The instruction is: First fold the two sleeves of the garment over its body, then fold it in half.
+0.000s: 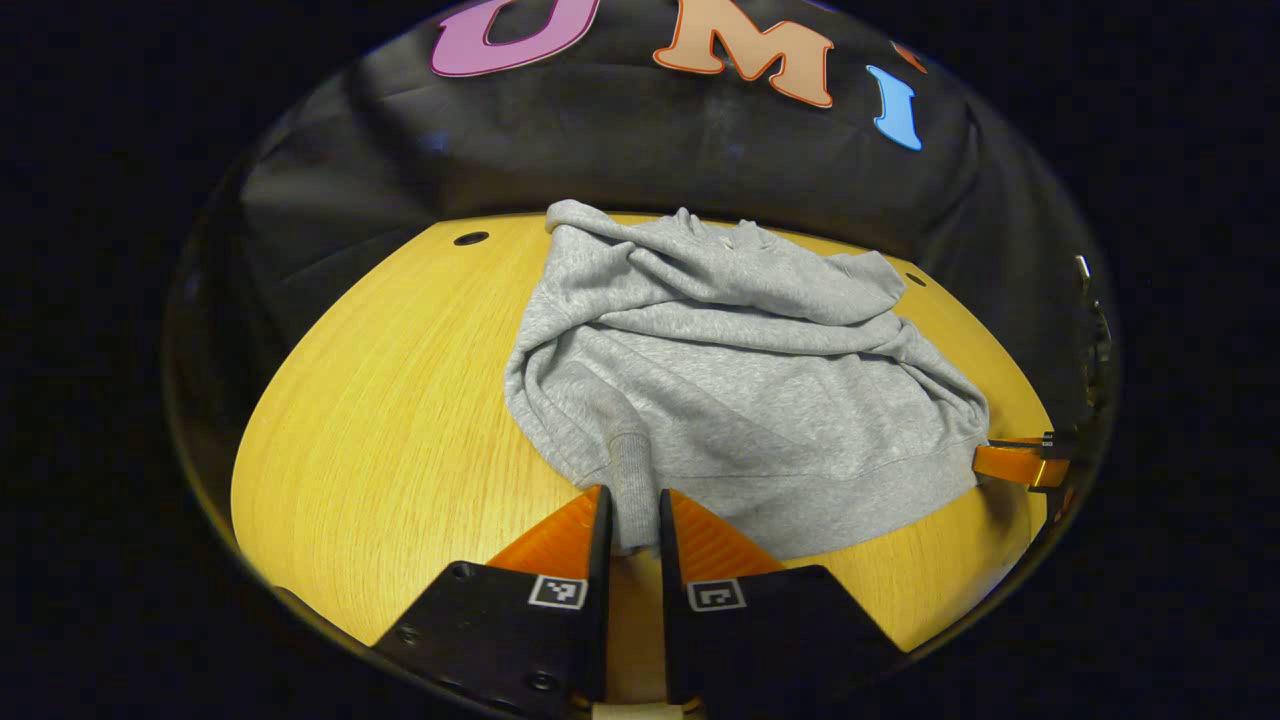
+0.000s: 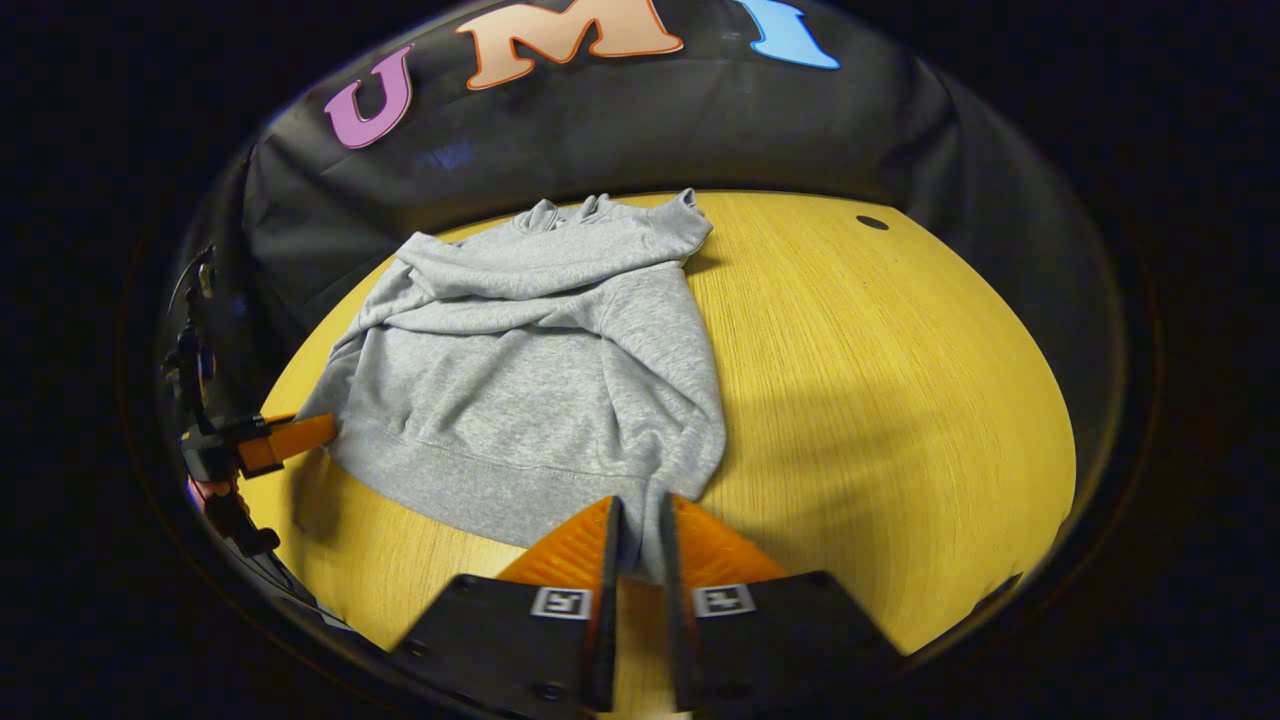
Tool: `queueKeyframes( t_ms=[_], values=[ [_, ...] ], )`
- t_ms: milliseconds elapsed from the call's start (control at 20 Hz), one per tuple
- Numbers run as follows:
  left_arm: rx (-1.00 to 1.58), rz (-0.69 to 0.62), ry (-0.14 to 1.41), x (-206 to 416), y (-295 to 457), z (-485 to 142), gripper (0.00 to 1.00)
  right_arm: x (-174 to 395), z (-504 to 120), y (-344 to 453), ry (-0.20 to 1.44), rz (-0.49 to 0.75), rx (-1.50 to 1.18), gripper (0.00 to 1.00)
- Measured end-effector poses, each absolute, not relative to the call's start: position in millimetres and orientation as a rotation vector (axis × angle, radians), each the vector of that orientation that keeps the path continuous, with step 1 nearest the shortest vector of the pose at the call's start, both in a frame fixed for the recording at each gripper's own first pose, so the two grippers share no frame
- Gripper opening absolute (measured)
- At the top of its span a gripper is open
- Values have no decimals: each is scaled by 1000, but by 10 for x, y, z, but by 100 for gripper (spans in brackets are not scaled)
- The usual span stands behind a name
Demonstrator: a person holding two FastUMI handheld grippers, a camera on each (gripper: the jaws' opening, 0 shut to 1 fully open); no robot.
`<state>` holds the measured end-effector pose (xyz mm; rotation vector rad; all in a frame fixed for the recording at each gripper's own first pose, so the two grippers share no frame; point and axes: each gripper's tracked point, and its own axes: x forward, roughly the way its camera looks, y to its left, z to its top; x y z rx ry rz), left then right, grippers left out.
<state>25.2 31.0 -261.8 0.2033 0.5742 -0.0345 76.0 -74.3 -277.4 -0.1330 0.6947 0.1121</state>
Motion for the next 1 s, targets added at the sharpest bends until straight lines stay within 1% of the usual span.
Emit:
queueKeyframes(
  t_ms=[50, 100, 150, 200, 250, 300, 600, 1000],
  values=[
    [196, -36, 578, 270, 287, -2615, 17, 751, -2791, -757, 699, 115, -135, 16],
    [197, -36, 585, 277, 280, -2621, 7, 749, -2765, -753, 695, 119, -140, 16],
    [208, -38, 589, 285, 272, -2619, 5, 758, -2771, -747, 695, 117, -148, 16],
    [218, -40, 591, 286, 268, -2618, 3, 756, -2758, -734, 689, 121, -158, 10],
    [225, -41, 592, 296, 265, -2617, 5, 774, -2772, -739, 690, 120, -167, 9],
    [227, -44, 591, 295, 262, -2613, 0, 764, -2755, -737, 686, 121, -174, 5],
    [139, -27, 582, 305, 221, -2534, 0, 779, -2611, -692, 647, 123, -134, 5],
    [38, -54, 453, 466, 27, -1999, 0, 1043, -2046, -378, 540, 192, -24, 5]
  ],
)
